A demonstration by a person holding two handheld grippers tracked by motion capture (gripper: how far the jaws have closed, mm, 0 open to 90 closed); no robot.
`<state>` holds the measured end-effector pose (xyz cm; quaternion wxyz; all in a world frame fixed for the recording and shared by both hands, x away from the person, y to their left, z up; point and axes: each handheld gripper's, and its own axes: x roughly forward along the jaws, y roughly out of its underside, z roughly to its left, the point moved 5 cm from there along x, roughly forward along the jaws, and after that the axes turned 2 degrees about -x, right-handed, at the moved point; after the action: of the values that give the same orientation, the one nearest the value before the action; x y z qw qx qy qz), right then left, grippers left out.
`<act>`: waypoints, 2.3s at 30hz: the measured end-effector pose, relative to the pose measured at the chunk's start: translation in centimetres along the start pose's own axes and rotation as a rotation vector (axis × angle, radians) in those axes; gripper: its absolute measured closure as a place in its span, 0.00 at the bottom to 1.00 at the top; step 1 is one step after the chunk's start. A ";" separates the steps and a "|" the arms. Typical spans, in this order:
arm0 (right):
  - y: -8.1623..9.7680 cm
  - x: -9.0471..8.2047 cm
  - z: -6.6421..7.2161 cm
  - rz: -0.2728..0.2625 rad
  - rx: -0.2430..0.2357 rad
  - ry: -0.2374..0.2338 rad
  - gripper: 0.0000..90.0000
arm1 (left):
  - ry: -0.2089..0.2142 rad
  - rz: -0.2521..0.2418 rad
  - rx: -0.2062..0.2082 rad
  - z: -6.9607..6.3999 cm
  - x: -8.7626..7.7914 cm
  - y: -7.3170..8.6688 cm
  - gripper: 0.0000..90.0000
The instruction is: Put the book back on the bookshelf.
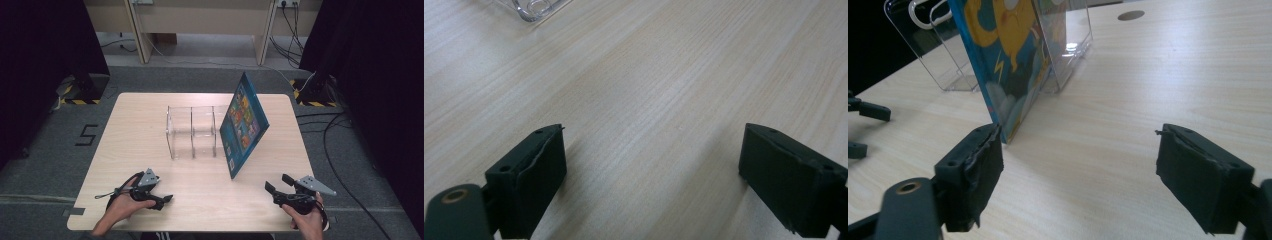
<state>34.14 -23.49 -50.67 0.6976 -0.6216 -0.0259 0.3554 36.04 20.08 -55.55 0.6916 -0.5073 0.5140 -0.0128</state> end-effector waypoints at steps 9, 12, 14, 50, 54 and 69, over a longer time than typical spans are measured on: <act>0.7 -0.9 0.0 0.026 -0.012 0.000 0.19 | 0.004 0.001 0.001 0.0 -0.1 0.1 0.12; 0.9 -1.1 -0.1 0.026 -0.021 0.004 0.19 | 0.003 0.001 0.001 0.0 -0.1 0.1 0.12; 1.0 -1.3 -0.2 0.028 -0.022 0.006 0.19 | 0.005 0.001 0.002 0.0 -0.1 0.1 0.12; 4.3 -2.2 0.9 0.237 -0.121 0.003 0.18 | 0.009 0.003 0.007 -0.1 -0.1 0.2 0.10; 4.7 -2.3 0.9 0.270 -0.130 0.016 0.18 | 0.009 0.003 0.007 -0.1 -0.1 0.2 0.10; 6.5 -2.4 1.1 0.360 -0.266 0.074 0.16 | 0.009 0.003 0.009 -0.1 -0.1 0.2 0.10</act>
<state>28.81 -24.02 -55.17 0.5352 -0.7155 0.0644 0.4444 35.85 20.16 -55.61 0.6915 -0.5034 0.5178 -0.0161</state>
